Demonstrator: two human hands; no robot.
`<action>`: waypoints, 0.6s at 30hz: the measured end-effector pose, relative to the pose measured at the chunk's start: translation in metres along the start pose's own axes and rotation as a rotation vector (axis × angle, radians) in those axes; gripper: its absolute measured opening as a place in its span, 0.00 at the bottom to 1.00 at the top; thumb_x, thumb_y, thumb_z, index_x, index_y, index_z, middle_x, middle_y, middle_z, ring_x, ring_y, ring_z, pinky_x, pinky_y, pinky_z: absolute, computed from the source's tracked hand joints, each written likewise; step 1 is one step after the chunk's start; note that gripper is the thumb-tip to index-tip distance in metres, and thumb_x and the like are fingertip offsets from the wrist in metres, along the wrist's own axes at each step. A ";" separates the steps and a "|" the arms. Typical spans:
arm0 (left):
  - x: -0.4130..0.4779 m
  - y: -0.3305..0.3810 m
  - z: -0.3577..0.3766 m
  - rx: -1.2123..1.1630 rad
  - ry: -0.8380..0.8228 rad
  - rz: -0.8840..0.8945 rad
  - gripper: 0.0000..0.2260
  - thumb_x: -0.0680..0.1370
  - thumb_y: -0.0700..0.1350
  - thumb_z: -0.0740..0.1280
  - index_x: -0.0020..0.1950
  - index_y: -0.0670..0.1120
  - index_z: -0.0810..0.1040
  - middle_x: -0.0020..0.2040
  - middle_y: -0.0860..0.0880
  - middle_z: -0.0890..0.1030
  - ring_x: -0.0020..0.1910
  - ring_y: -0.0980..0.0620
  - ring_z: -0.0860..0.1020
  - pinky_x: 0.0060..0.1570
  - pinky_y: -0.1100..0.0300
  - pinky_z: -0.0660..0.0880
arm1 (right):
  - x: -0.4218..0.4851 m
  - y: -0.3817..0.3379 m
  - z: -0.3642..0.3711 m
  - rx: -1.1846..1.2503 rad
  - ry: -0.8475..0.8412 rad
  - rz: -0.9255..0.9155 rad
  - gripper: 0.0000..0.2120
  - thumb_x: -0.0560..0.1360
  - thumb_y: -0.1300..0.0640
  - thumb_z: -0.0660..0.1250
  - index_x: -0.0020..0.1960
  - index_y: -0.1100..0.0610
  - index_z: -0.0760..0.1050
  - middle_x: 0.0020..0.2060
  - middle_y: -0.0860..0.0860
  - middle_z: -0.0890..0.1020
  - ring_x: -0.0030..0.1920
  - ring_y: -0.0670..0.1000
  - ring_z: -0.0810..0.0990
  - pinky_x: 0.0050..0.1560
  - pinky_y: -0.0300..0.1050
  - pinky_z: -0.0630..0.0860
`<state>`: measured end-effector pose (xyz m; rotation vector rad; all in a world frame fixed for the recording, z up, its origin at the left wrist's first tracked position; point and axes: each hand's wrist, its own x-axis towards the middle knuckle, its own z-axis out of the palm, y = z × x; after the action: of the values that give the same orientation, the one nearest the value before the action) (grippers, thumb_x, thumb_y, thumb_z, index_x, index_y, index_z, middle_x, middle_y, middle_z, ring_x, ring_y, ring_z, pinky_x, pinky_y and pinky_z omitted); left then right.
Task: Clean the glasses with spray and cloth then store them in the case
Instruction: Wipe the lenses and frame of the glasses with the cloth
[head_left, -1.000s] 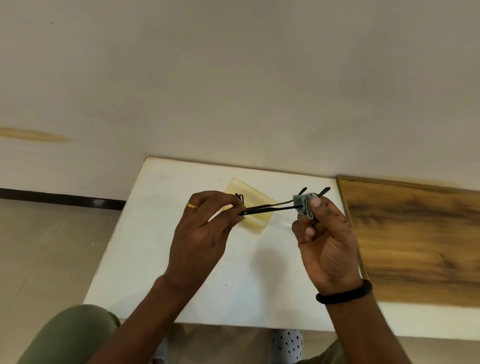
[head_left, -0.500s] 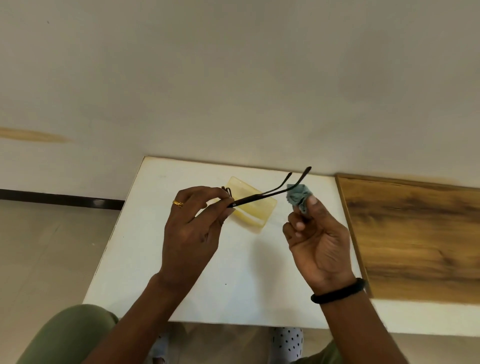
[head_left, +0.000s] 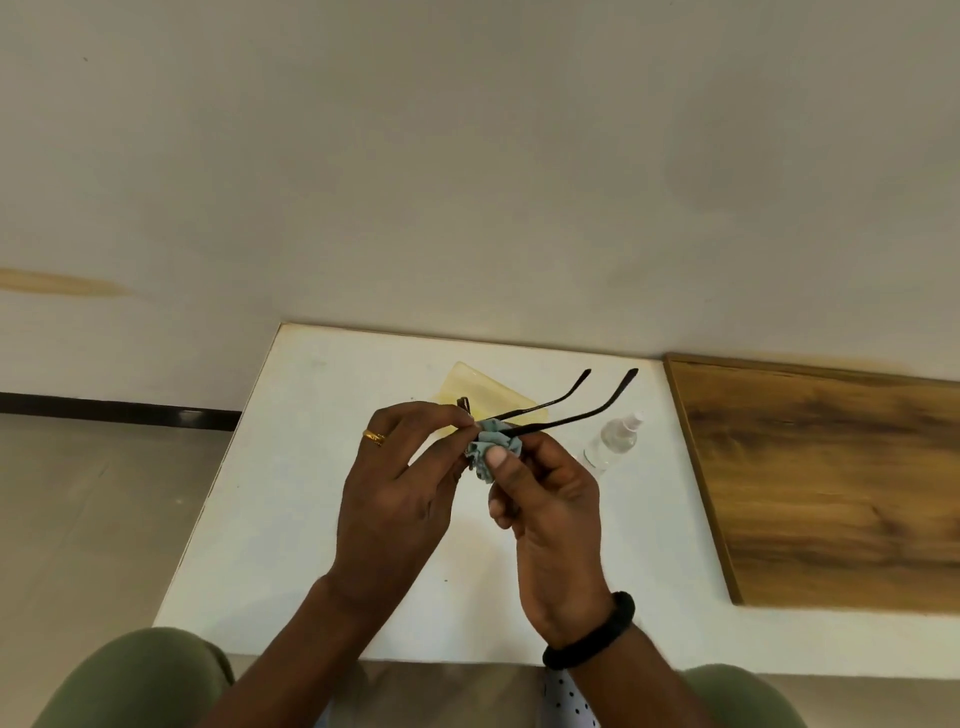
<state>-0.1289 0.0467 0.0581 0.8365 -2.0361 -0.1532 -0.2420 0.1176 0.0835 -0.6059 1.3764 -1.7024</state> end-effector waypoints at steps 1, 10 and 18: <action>0.000 0.000 0.000 0.005 -0.005 0.007 0.12 0.82 0.44 0.64 0.52 0.39 0.85 0.53 0.43 0.84 0.55 0.44 0.78 0.58 0.64 0.71 | 0.000 -0.001 0.000 0.013 0.016 0.002 0.10 0.71 0.58 0.71 0.51 0.59 0.83 0.37 0.56 0.82 0.29 0.50 0.72 0.30 0.42 0.69; 0.003 -0.003 -0.002 -0.019 -0.014 0.001 0.08 0.79 0.41 0.69 0.53 0.40 0.85 0.54 0.46 0.84 0.55 0.44 0.78 0.58 0.64 0.72 | 0.015 -0.020 -0.024 0.280 0.017 0.072 0.02 0.69 0.61 0.73 0.41 0.57 0.81 0.37 0.52 0.80 0.31 0.47 0.71 0.30 0.38 0.66; 0.003 -0.005 -0.003 -0.050 -0.010 -0.027 0.07 0.77 0.38 0.70 0.54 0.41 0.85 0.55 0.46 0.83 0.53 0.46 0.79 0.55 0.65 0.73 | 0.028 -0.032 -0.045 0.360 0.041 0.036 0.05 0.71 0.61 0.68 0.46 0.60 0.77 0.36 0.51 0.79 0.32 0.46 0.73 0.30 0.37 0.69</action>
<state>-0.1256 0.0419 0.0597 0.8336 -2.0231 -0.2235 -0.3017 0.1200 0.0981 -0.3417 1.0631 -1.8824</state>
